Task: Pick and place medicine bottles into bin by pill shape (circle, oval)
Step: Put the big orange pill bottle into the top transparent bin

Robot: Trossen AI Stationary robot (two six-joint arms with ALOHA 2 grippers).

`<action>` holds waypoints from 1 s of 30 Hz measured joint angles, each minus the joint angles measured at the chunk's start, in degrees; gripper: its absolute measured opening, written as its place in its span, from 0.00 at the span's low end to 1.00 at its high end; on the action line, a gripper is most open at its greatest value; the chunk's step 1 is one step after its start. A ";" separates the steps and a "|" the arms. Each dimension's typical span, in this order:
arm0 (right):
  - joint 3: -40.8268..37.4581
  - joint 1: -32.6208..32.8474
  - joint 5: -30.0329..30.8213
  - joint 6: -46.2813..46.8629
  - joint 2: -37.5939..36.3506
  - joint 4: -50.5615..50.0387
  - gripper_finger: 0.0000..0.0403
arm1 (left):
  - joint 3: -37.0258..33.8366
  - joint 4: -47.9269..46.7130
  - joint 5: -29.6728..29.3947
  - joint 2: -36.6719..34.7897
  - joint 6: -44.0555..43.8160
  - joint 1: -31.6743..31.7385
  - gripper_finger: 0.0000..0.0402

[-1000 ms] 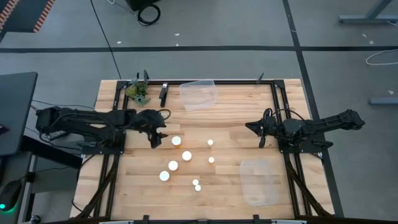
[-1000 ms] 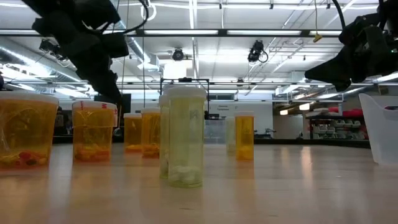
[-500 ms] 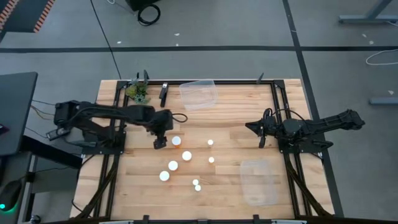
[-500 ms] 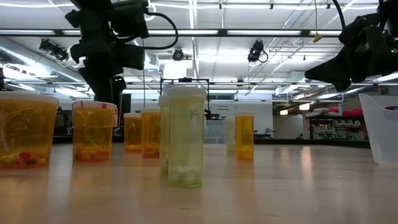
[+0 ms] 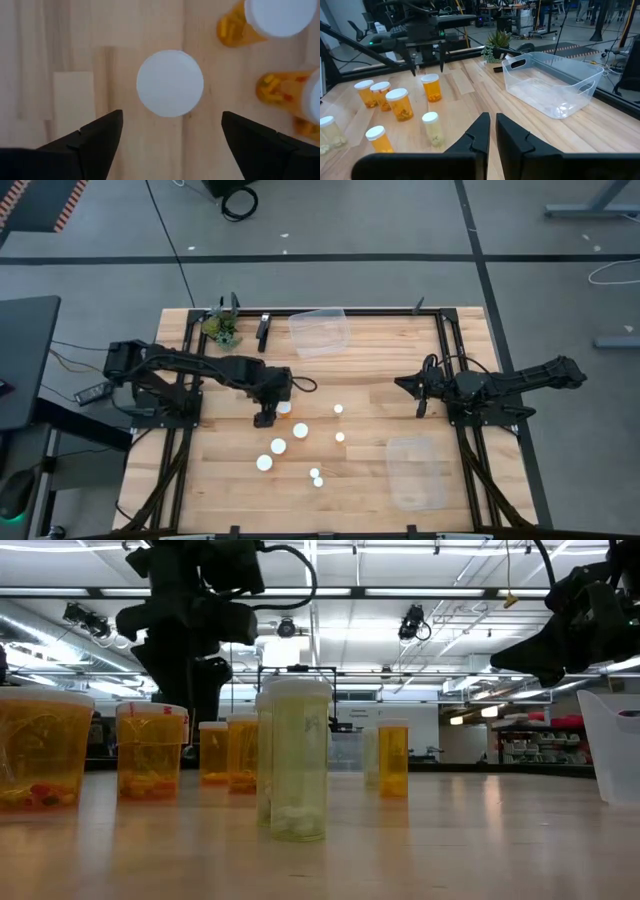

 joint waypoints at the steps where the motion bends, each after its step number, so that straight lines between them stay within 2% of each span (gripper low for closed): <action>1: -0.01 0.00 0.00 0.00 0.00 -0.01 0.09 | 0.02 0.77 -1.39 0.28 0.88 -0.40 0.87; 5: 0.00 0.00 0.00 0.00 0.00 -0.04 0.09 | 0.00 2.57 -5.65 0.94 2.69 -1.85 0.87; 30: 0.01 0.01 0.00 -0.01 2.10 -1.27 0.09 | 0.00 8.51 -5.61 5.41 2.15 -2.95 0.87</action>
